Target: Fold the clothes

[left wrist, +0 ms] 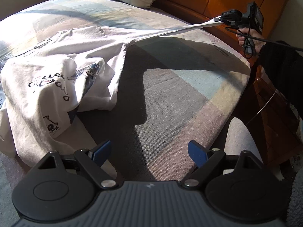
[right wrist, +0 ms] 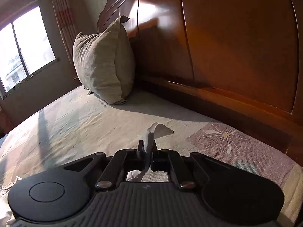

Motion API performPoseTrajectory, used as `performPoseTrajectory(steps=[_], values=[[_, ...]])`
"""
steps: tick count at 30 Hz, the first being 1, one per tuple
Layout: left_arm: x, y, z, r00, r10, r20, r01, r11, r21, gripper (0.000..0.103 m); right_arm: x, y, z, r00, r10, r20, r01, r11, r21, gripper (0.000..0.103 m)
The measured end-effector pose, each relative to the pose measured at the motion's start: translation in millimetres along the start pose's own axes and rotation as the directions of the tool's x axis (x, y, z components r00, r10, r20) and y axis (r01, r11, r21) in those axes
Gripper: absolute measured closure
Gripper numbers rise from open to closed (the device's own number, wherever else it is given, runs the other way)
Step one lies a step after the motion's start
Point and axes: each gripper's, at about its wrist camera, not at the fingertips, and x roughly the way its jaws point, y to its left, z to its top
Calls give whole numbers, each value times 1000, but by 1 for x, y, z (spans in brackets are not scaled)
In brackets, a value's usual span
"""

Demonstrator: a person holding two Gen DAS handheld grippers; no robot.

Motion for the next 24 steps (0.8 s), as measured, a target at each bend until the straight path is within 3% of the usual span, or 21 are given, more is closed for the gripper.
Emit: performPoseTrajectory(steps=[3,4,6,10,15,18,20,24], values=[[-1,0,0,1000,2,4,-2,1000,1,15,7,-6,-3,998,-55,-14,55,998,3,90],[-2,0,0,1000,1,6,-1,1000,1,15,11,-7,-7,995,-86,-40,86,996,-2,85],[-4,0,1,1000,2,8,-2,1000,2,15,19,-8,-17,984,-152,-95,151,988,-15,84],[-7,1,0,1000,11,12,-12,1000,8,15,17,-8,-37,969,-195,-151,194,981,-27,76],[-7,4,-4,999,29,26,-28,1000,-11,15,-8,11,-51,977,-127,-171,119,991,-54,63],[-11,6,-9,999,27,40,-26,999,-20,15,-34,36,-65,980,-35,-197,16,995,-98,60],[-16,7,-12,998,33,50,-32,999,-19,15,-50,55,-75,978,-19,-207,-12,989,-149,47],[-27,7,-19,996,48,77,-48,999,-5,15,-73,85,-97,967,33,-252,-84,978,-193,46]])
